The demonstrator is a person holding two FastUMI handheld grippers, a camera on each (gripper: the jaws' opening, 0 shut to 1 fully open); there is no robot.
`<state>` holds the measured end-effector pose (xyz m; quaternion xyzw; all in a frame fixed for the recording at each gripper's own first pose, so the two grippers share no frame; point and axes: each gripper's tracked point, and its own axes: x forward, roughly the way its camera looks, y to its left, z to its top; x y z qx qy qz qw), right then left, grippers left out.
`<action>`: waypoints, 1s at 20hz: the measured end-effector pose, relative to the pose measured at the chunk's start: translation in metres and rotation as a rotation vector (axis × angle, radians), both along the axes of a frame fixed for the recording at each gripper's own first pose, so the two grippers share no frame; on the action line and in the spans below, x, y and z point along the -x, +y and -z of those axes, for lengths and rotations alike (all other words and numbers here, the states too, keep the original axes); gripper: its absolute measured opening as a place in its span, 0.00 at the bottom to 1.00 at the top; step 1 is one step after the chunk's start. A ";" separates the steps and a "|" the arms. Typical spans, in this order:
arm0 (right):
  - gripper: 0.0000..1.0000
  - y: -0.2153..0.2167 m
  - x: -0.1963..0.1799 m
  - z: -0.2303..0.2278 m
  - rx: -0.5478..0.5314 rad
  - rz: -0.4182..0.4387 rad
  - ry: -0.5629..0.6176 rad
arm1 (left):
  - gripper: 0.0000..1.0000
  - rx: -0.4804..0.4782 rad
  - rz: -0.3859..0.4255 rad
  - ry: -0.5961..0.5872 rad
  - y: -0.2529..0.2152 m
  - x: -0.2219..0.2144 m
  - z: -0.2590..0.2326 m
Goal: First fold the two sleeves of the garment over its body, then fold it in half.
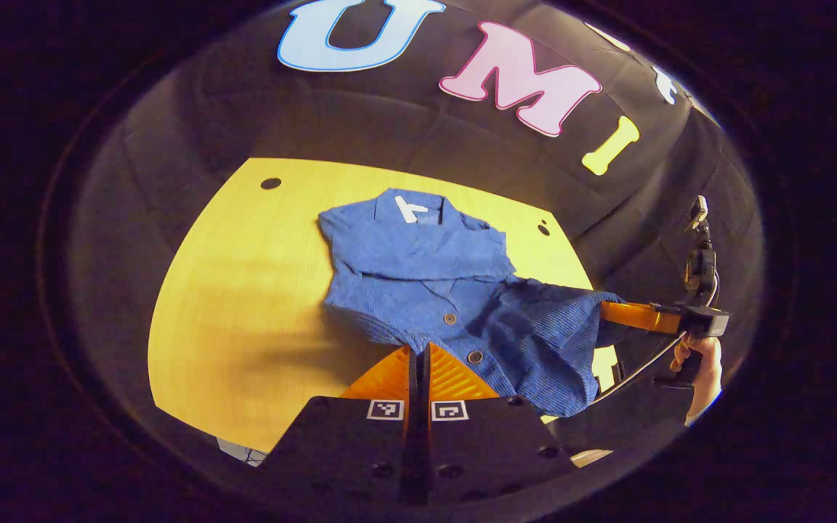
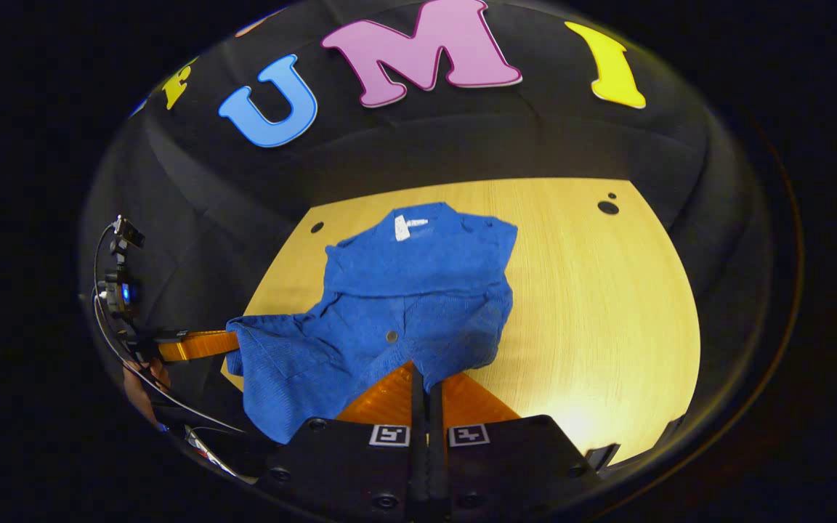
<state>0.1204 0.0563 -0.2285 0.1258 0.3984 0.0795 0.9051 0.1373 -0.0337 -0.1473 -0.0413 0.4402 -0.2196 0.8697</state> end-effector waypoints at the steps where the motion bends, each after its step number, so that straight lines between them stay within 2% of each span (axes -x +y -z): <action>1: 0.05 -0.005 -0.016 -0.010 -0.004 0.005 -0.028 | 0.00 0.005 -0.005 -0.024 0.002 -0.017 -0.011; 3: 0.05 -0.004 -0.050 -0.036 -0.011 0.025 -0.087 | 0.00 0.022 -0.015 -0.054 0.002 -0.049 -0.034; 6: 0.04 -0.016 -0.114 -0.062 0.035 0.049 -0.172 | 0.00 -0.002 -0.041 -0.113 0.008 -0.105 -0.059; 10: 0.04 -0.037 -0.213 -0.068 0.051 0.071 -0.219 | 0.00 -0.046 -0.123 -0.141 0.008 -0.195 -0.071; 13: 0.04 -0.052 -0.281 -0.033 0.030 0.111 -0.209 | 0.00 0.048 -0.213 -0.083 0.003 -0.259 -0.062; 16: 0.04 -0.071 -0.327 0.032 0.005 0.173 -0.114 | 0.00 0.017 -0.288 0.032 0.015 -0.301 -0.011; 18: 0.04 -0.085 -0.348 0.071 0.029 0.175 -0.091 | 0.00 0.015 -0.330 0.091 0.001 -0.320 0.013; 20: 0.06 -0.085 -0.362 0.107 0.048 0.158 -0.074 | 0.00 0.020 -0.332 0.089 -0.007 -0.340 0.033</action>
